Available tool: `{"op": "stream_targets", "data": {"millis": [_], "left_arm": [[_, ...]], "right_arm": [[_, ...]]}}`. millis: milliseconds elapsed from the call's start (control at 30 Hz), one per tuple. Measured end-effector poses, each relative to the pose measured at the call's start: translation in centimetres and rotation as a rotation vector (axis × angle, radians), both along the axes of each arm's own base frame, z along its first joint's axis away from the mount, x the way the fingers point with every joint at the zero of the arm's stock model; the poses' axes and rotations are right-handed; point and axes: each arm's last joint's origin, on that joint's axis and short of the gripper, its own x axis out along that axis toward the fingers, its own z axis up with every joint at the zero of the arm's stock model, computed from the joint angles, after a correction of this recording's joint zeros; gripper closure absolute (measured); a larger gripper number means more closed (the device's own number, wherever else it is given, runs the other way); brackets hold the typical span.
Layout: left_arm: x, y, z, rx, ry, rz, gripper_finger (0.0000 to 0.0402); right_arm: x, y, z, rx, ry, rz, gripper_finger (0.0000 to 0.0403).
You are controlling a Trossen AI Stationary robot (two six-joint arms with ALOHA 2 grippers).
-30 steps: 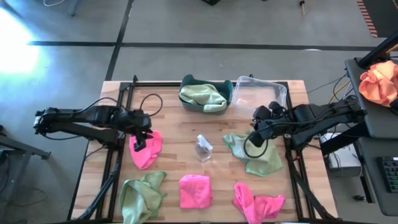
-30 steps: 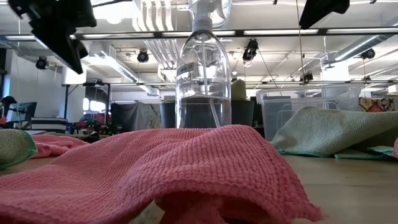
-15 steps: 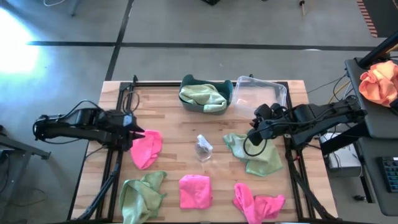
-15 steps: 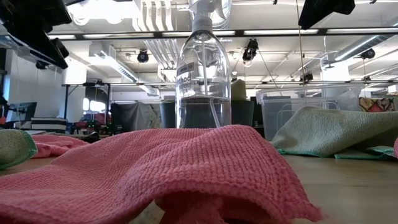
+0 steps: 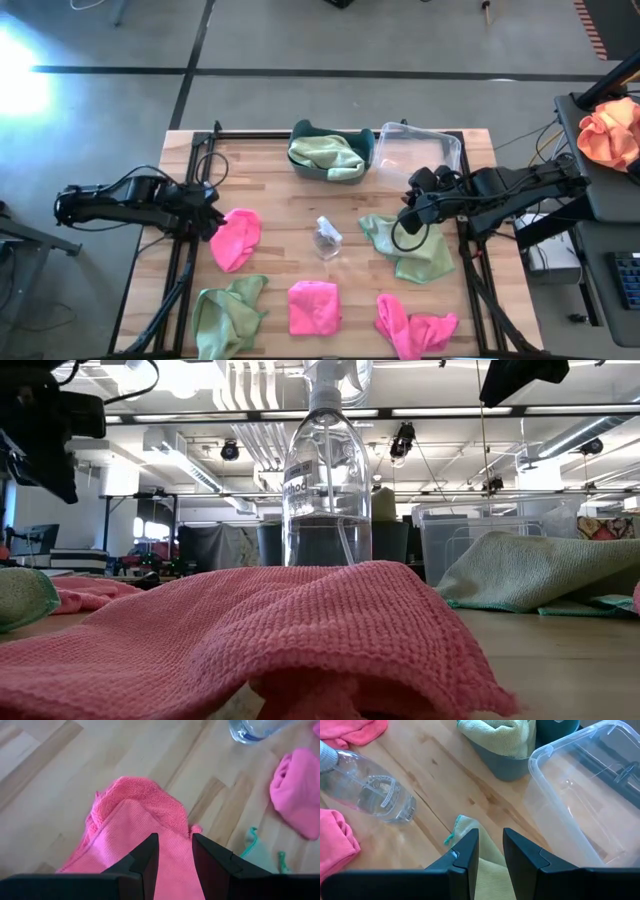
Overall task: Sort microfiber towel by color & place in baskets
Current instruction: Put the top left green microfiber cloth into the blue bin
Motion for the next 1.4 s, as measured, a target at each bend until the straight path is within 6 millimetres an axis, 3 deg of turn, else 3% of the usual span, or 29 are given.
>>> {"op": "stream_targets", "data": {"millis": [633,1400], "left_arm": [[2.0,0.1,-0.8,-0.119,0.12,0.272,0.0299],[6.6,0.3,-4.5,-0.031,0.441,0.411,0.0299]], "right_arm": [[-0.1,0.0,-0.1,-0.073,0.066,0.114,0.0321],[-0.9,-0.2,-0.4,-0.102,0.172,0.156,0.0321]]}}
